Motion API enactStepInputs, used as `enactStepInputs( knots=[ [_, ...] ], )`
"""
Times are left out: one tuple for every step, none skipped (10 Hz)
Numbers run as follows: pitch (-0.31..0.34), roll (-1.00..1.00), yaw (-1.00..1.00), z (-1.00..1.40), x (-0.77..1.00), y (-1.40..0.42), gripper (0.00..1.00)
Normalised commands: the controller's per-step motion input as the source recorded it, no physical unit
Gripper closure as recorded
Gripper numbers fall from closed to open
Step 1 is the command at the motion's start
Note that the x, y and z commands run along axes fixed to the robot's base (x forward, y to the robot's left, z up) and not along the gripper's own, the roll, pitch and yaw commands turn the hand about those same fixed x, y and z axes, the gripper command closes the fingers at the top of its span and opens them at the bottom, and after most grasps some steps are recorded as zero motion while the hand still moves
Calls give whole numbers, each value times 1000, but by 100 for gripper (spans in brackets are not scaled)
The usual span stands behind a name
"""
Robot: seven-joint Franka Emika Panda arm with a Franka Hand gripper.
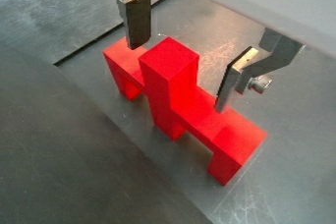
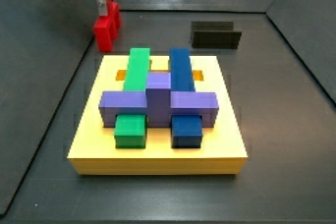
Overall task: Pick up the red object. Move up. Move to above the board. Insert the red object.
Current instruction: Pick up the red object.
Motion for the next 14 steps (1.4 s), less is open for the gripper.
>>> enactStepInputs(
  knots=[
    [7,34,-74,0,0,166,0],
    [0,0,-111,0,-23,214,0],
    [0,0,-69,-14,-49,160,0],
    [-1,0,0,-77,-66,0,0],
    [0,0,0,-69,-26,0,0],
    [0,0,0,-51,0,0,0],
    [-9,0,0,-66,-31,0,0],
    [-16,0,0,-80,-26,0,0],
    [-20,0,0,-89,-9,-3,0],
    [-10,0,0,-54,0,0,0],
    [-17,0,0,-51,0,0,0],
    [0,0,0,0,0,0,0],
    [0,0,0,0,0,0,100],
    [0,0,0,0,0,0,100]
  ],
)
